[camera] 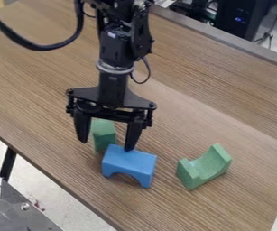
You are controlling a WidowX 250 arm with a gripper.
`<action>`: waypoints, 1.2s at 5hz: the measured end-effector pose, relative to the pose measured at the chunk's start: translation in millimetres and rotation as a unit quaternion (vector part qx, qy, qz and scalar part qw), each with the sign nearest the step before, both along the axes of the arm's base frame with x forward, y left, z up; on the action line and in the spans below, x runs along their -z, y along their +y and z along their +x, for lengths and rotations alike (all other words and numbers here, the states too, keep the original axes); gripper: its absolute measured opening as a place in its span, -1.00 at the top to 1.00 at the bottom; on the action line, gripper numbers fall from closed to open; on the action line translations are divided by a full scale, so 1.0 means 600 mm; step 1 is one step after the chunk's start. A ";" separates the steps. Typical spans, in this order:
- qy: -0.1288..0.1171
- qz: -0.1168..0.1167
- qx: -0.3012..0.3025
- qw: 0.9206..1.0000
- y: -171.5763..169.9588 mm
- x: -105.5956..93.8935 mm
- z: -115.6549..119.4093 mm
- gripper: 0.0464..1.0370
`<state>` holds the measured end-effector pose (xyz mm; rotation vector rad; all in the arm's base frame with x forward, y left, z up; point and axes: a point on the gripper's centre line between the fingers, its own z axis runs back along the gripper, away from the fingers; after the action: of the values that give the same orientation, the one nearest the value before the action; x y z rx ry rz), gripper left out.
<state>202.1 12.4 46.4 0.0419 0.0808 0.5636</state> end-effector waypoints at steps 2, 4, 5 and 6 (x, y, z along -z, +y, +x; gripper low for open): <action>-0.003 -0.007 -0.031 0.999 0.020 0.015 0.000 -0.93; -0.010 -0.024 -0.037 0.999 0.033 0.028 0.014 -0.31; -0.016 -0.023 -0.032 0.999 0.035 0.029 0.017 -0.09; -0.010 -0.024 -0.014 1.000 0.026 0.028 0.016 -0.09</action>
<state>211.4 28.1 29.4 -0.0118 0.0755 0.5899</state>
